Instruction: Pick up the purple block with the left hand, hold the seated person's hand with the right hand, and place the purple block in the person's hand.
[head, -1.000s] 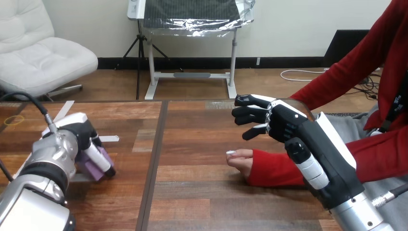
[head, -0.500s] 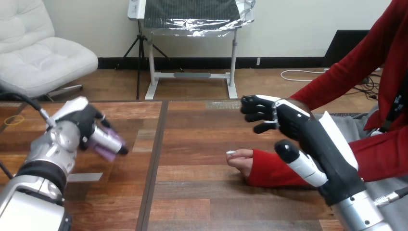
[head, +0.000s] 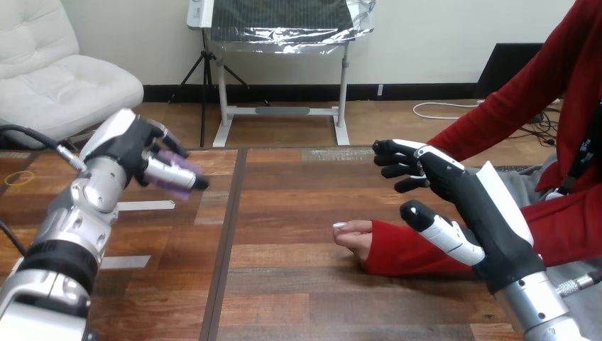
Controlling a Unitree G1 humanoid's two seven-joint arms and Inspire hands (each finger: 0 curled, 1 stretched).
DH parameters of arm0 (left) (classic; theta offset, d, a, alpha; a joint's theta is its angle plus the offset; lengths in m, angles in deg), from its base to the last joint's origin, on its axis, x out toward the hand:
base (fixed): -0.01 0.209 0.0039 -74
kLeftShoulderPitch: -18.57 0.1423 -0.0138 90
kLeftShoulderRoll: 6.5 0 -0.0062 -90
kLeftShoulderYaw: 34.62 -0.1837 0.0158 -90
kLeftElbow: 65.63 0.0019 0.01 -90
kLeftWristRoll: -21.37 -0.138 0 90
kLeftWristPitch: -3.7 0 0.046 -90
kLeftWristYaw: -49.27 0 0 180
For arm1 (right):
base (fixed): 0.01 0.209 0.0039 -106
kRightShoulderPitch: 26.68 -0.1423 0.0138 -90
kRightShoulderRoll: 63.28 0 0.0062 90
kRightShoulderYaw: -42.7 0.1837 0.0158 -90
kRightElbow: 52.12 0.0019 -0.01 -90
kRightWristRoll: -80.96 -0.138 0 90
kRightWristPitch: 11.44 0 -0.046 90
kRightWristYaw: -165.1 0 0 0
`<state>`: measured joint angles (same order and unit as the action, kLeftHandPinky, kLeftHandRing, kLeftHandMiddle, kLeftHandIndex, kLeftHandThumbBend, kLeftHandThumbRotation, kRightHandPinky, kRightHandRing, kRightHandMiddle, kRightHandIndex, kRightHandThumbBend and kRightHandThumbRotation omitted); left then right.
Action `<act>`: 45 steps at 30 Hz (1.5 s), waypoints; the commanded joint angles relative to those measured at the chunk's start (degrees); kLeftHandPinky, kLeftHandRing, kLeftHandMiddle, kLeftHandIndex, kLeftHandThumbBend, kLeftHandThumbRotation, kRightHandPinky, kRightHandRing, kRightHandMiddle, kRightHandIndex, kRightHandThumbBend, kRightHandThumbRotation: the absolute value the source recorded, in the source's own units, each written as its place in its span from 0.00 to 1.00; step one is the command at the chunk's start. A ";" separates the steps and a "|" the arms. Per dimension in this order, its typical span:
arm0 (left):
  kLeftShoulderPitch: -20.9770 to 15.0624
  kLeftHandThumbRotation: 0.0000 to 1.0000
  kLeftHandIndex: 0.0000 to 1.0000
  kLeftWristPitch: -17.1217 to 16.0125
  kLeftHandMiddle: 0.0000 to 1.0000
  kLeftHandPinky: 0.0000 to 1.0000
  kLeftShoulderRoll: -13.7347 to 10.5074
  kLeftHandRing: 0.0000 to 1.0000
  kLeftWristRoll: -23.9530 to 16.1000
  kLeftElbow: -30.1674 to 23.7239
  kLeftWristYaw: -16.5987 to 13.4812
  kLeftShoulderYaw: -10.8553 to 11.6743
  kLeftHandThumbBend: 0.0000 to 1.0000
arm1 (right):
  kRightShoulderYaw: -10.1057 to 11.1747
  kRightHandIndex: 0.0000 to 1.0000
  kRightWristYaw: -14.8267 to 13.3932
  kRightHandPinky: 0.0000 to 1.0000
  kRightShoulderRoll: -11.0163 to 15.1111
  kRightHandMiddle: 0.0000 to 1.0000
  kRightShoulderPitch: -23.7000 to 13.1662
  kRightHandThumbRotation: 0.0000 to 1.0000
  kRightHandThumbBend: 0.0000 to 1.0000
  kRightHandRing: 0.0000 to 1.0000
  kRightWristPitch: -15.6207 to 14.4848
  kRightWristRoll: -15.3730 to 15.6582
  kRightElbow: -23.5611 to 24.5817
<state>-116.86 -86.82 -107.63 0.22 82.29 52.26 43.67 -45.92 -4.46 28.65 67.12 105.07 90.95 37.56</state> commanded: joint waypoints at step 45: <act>18.22 0.00 0.41 1.87 0.39 0.29 0.73 0.33 5.92 -37.31 1.90 8.68 0.85 | -0.84 0.87 -0.67 0.69 14.28 0.88 -15.75 0.61 1.00 0.84 1.00 11.96 -18.38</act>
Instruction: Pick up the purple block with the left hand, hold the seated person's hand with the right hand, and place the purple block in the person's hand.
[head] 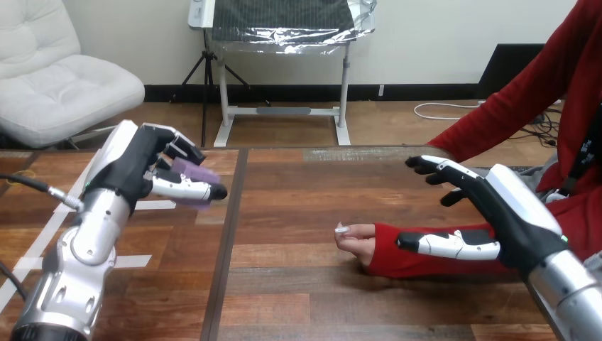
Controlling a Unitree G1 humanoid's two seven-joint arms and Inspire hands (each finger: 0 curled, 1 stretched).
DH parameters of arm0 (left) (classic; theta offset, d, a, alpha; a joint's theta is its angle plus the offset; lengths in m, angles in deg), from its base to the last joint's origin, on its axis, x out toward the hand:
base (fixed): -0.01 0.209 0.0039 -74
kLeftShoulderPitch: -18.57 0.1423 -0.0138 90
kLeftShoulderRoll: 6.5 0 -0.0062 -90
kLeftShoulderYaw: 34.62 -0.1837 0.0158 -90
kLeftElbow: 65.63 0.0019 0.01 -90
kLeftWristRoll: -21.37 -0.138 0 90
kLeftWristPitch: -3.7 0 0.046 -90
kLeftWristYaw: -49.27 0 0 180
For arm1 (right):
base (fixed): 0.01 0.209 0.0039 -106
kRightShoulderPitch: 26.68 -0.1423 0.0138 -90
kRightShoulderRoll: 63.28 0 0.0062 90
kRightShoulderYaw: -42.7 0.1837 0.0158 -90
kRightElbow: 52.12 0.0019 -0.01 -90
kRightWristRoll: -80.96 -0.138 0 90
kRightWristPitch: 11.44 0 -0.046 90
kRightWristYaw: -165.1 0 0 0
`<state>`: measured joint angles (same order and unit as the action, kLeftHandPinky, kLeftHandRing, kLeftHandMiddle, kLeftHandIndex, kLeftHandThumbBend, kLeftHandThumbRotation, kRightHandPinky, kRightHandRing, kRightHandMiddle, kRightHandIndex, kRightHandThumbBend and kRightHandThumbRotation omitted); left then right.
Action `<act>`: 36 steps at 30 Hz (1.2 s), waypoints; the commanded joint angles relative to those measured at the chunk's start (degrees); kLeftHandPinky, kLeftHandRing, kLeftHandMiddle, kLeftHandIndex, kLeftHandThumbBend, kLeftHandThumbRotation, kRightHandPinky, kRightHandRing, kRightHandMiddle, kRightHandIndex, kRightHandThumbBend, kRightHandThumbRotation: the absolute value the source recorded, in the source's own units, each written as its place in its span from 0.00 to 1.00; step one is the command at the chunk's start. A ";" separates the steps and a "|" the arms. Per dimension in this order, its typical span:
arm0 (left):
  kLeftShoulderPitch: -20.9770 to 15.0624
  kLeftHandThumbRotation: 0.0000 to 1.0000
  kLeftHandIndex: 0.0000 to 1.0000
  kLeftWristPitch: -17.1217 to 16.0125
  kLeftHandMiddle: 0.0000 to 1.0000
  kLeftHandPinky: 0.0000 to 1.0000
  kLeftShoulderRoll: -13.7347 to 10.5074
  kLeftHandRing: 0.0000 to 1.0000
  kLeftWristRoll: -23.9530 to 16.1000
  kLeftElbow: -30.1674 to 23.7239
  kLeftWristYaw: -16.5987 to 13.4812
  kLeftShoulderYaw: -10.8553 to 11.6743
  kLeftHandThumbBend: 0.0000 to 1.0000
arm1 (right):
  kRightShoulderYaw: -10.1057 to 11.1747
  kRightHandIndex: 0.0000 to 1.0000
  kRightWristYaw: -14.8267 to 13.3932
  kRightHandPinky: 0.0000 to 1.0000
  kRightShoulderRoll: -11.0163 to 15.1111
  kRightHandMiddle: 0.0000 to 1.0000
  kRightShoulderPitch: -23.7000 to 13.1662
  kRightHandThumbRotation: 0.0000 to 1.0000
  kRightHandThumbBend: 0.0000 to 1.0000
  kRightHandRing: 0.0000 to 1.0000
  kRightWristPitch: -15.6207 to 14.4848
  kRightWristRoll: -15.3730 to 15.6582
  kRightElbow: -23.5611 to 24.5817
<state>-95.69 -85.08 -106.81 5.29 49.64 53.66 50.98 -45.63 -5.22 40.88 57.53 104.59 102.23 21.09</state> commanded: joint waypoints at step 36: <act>-2.94 0.00 0.42 2.44 0.39 0.30 0.49 0.35 0.56 -5.27 2.51 1.27 0.84 | -10.69 0.86 1.82 0.86 6.19 0.89 -16.98 0.37 1.00 0.88 0.26 11.30 -16.16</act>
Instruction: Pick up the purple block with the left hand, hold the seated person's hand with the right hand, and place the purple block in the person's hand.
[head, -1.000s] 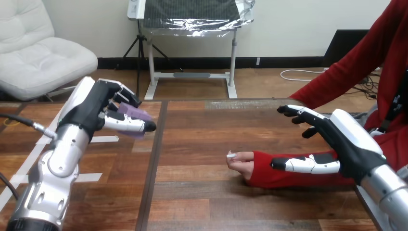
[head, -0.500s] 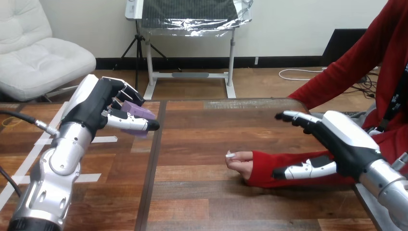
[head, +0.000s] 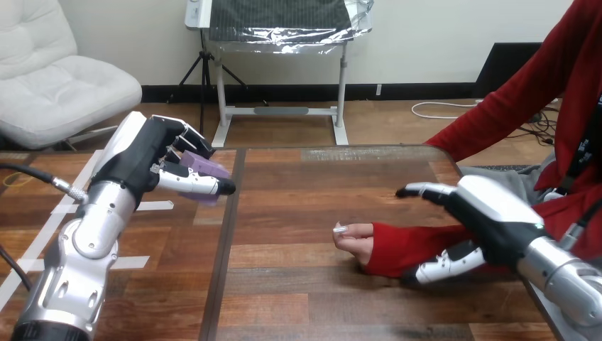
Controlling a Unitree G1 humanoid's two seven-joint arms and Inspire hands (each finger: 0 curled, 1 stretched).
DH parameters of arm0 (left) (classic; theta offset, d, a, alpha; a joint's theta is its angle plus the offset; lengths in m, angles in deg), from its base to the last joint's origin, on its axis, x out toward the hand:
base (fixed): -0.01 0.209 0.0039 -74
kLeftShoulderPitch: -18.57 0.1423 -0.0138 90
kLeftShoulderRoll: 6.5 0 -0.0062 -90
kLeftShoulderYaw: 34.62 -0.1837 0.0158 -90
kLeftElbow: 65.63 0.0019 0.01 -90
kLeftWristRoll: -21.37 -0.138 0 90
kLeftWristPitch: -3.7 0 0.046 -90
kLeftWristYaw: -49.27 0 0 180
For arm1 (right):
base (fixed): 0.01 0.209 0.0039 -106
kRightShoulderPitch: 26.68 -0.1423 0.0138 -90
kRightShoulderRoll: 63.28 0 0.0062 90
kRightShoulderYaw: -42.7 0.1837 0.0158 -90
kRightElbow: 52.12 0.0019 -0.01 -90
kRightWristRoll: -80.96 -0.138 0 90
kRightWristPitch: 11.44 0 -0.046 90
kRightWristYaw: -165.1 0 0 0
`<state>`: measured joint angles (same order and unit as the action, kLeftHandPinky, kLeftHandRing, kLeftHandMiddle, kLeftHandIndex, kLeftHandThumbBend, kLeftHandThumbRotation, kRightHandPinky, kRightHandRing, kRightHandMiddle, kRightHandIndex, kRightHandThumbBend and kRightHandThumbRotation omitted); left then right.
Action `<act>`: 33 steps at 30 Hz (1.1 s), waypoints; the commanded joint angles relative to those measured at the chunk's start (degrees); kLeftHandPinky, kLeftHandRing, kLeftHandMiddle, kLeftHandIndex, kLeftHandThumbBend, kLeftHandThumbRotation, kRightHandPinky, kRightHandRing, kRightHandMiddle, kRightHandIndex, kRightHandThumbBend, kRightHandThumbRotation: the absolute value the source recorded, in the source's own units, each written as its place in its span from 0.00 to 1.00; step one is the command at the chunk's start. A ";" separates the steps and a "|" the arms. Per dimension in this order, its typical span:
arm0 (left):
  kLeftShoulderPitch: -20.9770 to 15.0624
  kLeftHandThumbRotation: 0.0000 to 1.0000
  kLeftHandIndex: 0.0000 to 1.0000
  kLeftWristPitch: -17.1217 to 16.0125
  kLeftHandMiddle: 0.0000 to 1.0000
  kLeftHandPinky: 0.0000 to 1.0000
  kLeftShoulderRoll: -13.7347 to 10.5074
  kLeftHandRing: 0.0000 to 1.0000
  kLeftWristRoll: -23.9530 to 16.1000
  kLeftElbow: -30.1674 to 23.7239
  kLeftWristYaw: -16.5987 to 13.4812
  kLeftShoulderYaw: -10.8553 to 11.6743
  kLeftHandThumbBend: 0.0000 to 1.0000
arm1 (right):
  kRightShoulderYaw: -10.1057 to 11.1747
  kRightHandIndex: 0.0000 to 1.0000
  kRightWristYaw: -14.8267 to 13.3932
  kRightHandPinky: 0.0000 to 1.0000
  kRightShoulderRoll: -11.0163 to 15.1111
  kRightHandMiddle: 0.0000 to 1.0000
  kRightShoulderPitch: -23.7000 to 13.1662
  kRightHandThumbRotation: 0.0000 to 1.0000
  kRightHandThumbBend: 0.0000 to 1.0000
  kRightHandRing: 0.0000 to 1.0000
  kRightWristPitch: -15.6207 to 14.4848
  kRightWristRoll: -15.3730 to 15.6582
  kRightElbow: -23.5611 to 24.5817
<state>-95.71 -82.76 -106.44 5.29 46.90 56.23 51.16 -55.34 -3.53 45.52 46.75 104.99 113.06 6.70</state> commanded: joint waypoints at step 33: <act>-3.03 0.00 0.41 -1.11 0.36 0.26 -0.16 0.31 0.97 -2.01 0.44 1.36 0.85 | -8.77 0.76 -4.77 0.64 -0.59 0.75 -11.31 0.26 1.00 0.72 -0.63 5.52 -13.02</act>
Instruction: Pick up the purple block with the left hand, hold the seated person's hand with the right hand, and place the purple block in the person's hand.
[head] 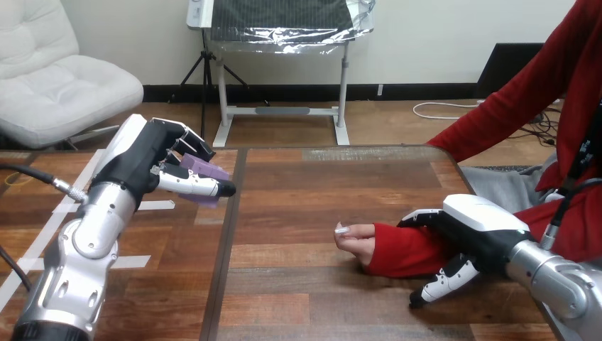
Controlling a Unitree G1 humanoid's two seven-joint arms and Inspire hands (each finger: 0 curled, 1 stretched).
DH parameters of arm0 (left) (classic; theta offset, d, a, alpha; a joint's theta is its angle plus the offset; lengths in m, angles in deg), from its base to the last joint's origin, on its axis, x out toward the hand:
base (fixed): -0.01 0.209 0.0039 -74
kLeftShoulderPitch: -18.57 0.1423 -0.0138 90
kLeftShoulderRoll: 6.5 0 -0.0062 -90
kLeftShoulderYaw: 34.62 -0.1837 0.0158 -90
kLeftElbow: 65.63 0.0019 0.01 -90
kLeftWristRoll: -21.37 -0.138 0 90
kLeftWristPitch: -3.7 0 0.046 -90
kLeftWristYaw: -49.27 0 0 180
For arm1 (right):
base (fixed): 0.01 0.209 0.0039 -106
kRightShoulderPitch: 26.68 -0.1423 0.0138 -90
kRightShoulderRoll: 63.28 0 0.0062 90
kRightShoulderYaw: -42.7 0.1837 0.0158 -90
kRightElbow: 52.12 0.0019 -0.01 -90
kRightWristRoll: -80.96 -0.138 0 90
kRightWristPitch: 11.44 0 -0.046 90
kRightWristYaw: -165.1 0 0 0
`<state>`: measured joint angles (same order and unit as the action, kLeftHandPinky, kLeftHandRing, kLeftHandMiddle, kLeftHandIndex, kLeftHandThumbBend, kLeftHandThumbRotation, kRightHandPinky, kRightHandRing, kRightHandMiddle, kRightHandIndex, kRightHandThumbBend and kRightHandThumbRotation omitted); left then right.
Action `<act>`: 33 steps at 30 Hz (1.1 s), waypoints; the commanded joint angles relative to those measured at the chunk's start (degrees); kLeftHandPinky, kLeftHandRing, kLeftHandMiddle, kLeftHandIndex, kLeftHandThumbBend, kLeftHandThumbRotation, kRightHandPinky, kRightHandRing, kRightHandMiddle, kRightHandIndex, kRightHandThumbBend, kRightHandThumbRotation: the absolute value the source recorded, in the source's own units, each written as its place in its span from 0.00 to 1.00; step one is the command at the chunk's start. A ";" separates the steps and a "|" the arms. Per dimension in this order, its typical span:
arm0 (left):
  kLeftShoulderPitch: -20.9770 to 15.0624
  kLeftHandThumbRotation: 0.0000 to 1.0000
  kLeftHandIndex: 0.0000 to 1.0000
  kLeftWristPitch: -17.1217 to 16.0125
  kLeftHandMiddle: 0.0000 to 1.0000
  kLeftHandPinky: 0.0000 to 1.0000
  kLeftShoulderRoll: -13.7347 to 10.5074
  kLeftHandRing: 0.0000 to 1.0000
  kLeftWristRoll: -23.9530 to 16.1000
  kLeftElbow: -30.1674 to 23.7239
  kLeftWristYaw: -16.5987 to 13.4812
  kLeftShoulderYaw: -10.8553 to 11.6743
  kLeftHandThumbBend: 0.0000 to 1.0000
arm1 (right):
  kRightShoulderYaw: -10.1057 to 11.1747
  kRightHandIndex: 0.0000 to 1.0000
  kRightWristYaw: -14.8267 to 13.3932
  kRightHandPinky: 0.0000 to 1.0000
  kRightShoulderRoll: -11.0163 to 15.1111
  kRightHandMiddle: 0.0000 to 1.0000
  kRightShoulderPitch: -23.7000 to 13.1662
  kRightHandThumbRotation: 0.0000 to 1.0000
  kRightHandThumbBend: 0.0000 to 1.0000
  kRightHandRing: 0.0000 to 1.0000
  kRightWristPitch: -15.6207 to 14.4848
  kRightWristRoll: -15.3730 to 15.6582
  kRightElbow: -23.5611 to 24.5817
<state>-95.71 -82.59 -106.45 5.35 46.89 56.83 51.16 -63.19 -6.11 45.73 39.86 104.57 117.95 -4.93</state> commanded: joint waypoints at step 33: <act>-2.49 0.00 0.41 -0.95 0.40 0.31 -0.02 0.35 1.15 -2.19 0.21 1.58 0.84 | -3.74 0.56 -7.53 0.45 -2.20 0.55 -7.73 0.23 0.74 0.51 1.15 0.20 -10.74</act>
<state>-95.71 -82.61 -106.45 5.64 46.89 57.29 51.46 -66.80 -13.06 44.37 36.13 105.71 118.92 -13.62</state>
